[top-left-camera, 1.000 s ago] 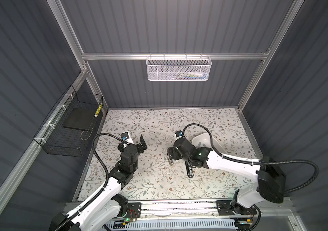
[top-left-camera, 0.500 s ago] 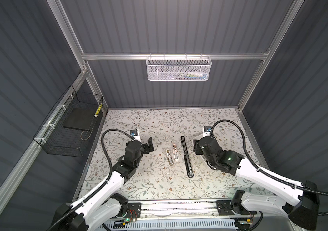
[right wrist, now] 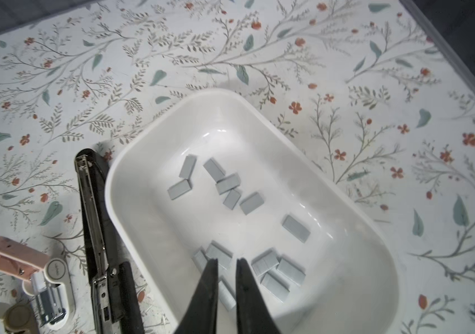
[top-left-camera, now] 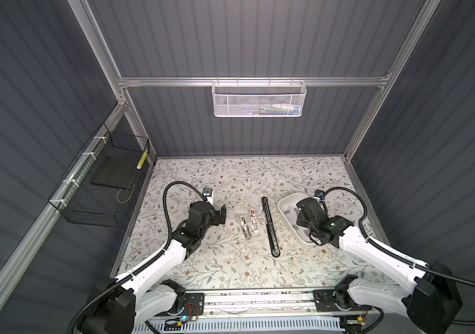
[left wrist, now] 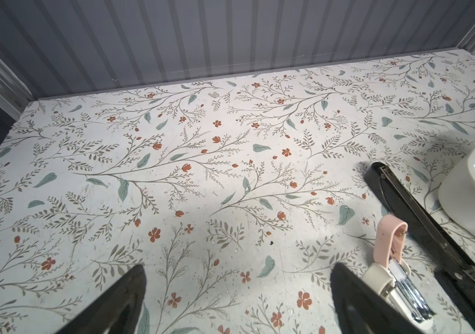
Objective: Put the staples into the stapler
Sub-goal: 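Move the right gripper over the white tray of grey staples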
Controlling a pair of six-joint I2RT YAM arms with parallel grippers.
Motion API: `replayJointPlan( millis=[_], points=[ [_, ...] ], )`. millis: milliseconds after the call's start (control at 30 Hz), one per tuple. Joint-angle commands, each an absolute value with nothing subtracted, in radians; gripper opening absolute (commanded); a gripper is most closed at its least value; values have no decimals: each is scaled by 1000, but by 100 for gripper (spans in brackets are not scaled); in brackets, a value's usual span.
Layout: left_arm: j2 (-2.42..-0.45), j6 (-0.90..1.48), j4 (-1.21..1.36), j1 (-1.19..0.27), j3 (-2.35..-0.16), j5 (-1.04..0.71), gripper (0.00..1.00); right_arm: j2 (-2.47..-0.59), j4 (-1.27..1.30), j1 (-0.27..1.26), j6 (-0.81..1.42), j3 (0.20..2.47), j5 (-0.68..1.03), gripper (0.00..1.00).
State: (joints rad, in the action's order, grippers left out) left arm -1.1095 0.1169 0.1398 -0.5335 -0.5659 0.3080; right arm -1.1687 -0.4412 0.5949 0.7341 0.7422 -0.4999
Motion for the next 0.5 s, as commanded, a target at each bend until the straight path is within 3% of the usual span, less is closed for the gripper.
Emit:
replayJointPlan(
  millis=[0, 167, 467],
  points=[
    [-1134, 71, 168, -531, -604, 315, 99, -1200, -444, 573, 755, 690, -436, 13],
    [-1151, 67, 136, -532, -635, 356, 99, -1256, -407, 572, 781, 661, -347, 6],
    [-1125, 72, 156, -532, -612, 330, 99, -1209, -319, 587, 820, 566, -241, 1]
  ],
)
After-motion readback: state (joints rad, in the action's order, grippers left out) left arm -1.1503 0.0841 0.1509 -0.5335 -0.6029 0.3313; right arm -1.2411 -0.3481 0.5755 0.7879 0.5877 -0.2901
